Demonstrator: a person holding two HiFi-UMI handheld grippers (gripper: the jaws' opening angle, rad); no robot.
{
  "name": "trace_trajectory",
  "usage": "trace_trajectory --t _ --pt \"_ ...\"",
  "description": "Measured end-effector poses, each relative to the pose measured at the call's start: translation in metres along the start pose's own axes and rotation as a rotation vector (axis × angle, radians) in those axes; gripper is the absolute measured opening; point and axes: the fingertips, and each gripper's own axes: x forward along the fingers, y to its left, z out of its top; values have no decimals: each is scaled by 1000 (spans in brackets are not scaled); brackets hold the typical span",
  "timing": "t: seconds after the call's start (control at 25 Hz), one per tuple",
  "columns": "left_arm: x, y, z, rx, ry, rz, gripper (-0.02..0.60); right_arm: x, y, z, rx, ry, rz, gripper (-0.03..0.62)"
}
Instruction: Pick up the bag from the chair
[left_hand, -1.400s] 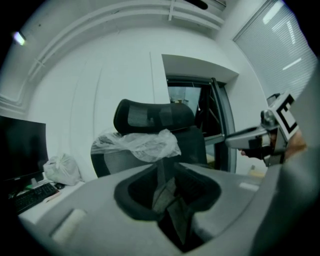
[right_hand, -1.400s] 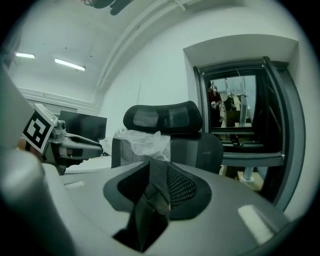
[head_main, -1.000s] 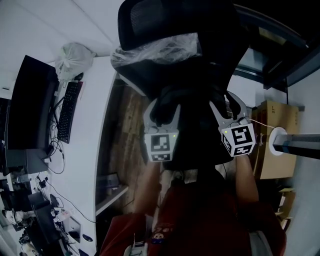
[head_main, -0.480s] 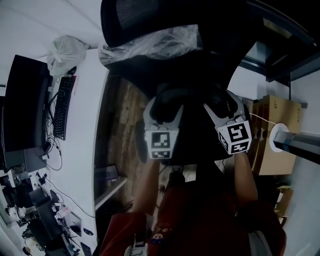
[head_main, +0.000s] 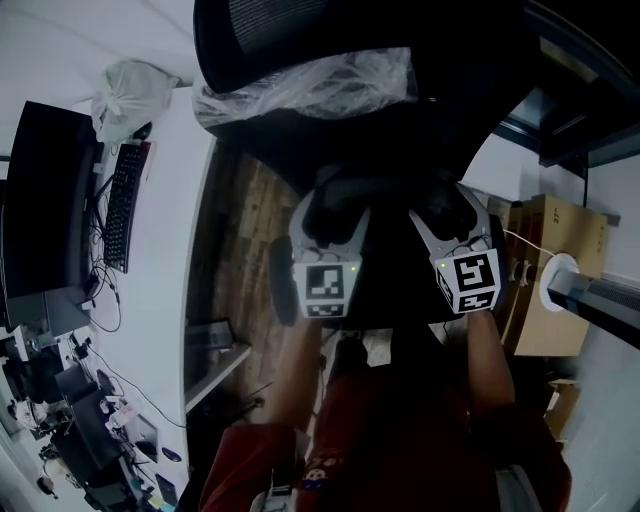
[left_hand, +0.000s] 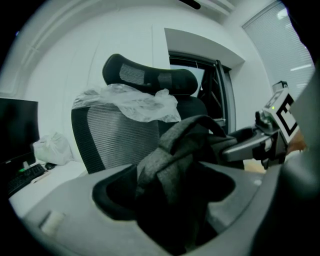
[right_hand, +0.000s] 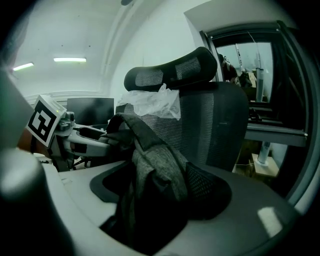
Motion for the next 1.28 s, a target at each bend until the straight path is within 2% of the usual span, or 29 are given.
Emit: trace_trajectory --t 0.24,0.68,1.28 --pt "4 -1 -2 -5 14 -10 296 4 0 -3 -40 24 14 292" --pt "3 -5 -3 -26 36 -4 219 4 -2 -6 -41 34 13 207" --pt "-20 -14 -4 -69 41 3 187 -14 12 -6 -30 39 18 149"
